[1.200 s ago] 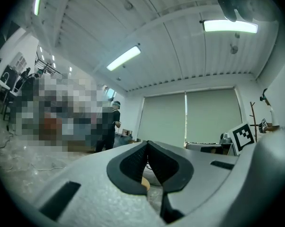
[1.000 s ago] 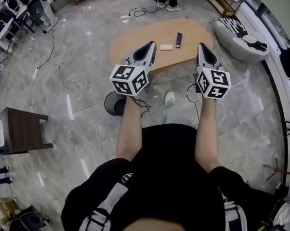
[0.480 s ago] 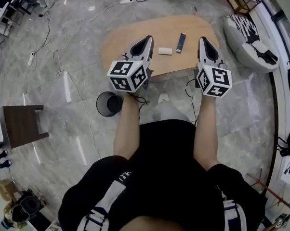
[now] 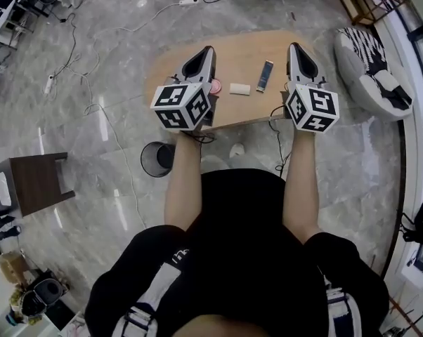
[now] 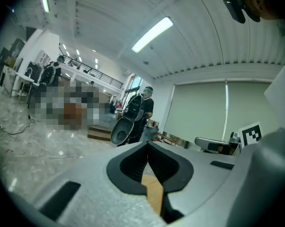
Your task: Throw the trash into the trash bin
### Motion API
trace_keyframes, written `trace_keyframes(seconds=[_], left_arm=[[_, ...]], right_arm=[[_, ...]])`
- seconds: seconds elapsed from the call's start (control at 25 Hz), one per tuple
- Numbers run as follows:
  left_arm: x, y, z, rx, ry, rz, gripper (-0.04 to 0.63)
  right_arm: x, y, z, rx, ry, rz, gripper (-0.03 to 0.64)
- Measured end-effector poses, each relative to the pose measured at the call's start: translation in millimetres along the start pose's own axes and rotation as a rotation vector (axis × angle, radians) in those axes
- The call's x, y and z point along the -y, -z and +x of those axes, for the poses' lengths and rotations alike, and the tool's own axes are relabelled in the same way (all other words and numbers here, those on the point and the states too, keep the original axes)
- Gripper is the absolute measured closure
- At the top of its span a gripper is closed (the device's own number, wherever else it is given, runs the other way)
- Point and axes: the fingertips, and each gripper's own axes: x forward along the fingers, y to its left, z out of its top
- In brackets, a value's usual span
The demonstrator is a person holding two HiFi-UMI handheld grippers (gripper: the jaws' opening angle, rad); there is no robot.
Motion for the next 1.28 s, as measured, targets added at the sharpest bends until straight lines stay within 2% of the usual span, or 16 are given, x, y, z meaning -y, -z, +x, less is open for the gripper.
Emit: trace_keyframes(seconds=[0.2,0.48,0.76,1.0,1.28], left_arm=[[-35,11,-1,-0.017,-0.087,-0.057,0.588],[-86,68,-16,-0.110,-0.212,-0.156,0.588],[-123,110,-13,-0.172,-0.292,-0.104,0.588],[-139,154,-1,-0.225,-0.311,-0.049,0.588],[-165,215,3,-0.265,-0.380,-0.061,0.588]], right_arm=[[-7,16,23,-0.033,-0.032,0.032,0.604],[-37,70,39,-0.152,-0.094,0.071,0.604],[-65,135,60,-0.249,-0.147,0.089,0.604],[-83,189,72,-0.317,-0.199,0.079,0.603],[-95,261,79,-0.402,-0.238,0.071,0.604]])
